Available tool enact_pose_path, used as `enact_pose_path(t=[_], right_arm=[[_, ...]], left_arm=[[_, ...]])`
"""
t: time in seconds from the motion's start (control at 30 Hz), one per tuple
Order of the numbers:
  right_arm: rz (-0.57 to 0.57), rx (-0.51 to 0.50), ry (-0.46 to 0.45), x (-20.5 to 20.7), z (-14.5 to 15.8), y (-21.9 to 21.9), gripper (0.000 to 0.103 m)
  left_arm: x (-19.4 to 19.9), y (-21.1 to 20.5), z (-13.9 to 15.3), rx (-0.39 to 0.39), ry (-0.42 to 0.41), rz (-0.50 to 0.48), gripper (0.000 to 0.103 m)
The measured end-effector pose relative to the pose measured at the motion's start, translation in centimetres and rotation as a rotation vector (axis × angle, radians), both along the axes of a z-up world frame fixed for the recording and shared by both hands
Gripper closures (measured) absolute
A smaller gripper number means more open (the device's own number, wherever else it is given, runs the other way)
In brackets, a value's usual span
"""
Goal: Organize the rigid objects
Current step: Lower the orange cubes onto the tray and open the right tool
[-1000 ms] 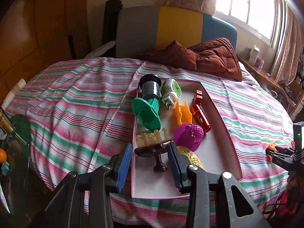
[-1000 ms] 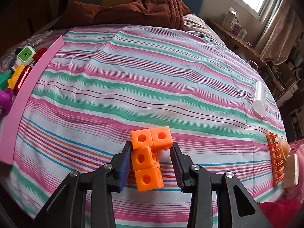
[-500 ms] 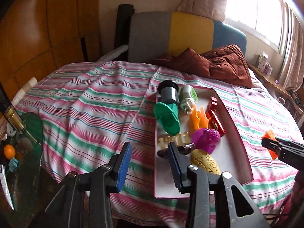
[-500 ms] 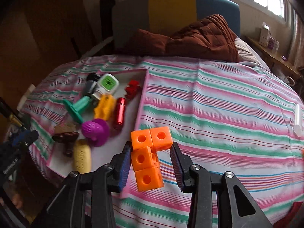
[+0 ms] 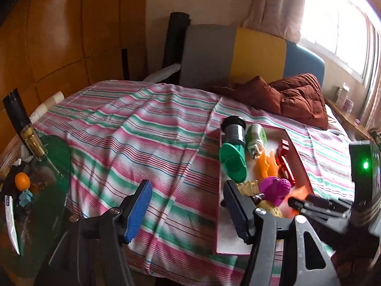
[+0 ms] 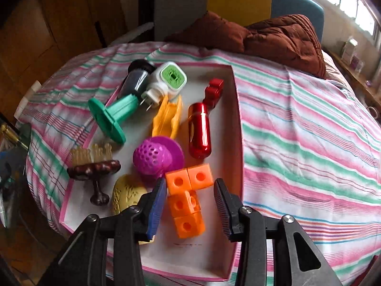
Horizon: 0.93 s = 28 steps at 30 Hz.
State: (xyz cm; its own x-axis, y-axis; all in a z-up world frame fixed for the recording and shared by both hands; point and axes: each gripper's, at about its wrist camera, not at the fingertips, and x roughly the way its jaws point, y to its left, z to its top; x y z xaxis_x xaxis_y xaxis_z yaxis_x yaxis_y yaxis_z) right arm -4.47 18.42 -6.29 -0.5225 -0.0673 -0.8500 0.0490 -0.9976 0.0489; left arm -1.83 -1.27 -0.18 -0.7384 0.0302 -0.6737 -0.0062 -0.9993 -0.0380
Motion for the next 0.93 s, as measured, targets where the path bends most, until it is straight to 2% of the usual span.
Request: enact_pose_path(t=[0.03, 0.07, 0.13, 0.37, 0.53, 0.6, 0.73, 0.93], right_arm=[[0.001, 0.002, 0.0, 0.2, -0.2, 0.0, 0.045], [0.002, 0.003, 0.007, 0.5, -0.2, 0.0, 0.043], [0.004, -0.002, 0.031, 1.1, 0.1, 0.0, 0.042], [-0.012, 0.03, 0.147, 3.3, 1.7, -0.3, 0.025], [-0.035, 0.056, 0.23, 4.9, 2.8, -0.6, 0.018], [-0.034, 0.061, 0.249, 5.2, 3.1, -0.8, 0.018], [-0.033, 0.059, 0.258, 5.5, 3.2, -1.0, 0.017], [-0.035, 0.064, 0.269, 5.6, 3.3, -1.1, 0.017]], left_arm=[[0.0, 0.0, 0.0, -0.008, 0.002, 0.006, 0.04], [0.0, -0.1, 0.0, -0.013, 0.004, 0.009, 0.04], [0.1, -0.3, -0.1, -0.01, 0.006, 0.014, 0.04], [0.5, -0.3, -0.4, 0.016, -0.018, -0.005, 0.04], [1.0, 0.3, -0.7, 0.031, -0.03, -0.035, 0.04], [1.1, 0.6, -0.7, 0.028, -0.028, -0.046, 0.042], [1.4, 0.7, -0.8, 0.035, -0.017, -0.053, 0.053], [1.7, 0.7, -0.5, 0.02, -0.001, -0.044, 0.054]])
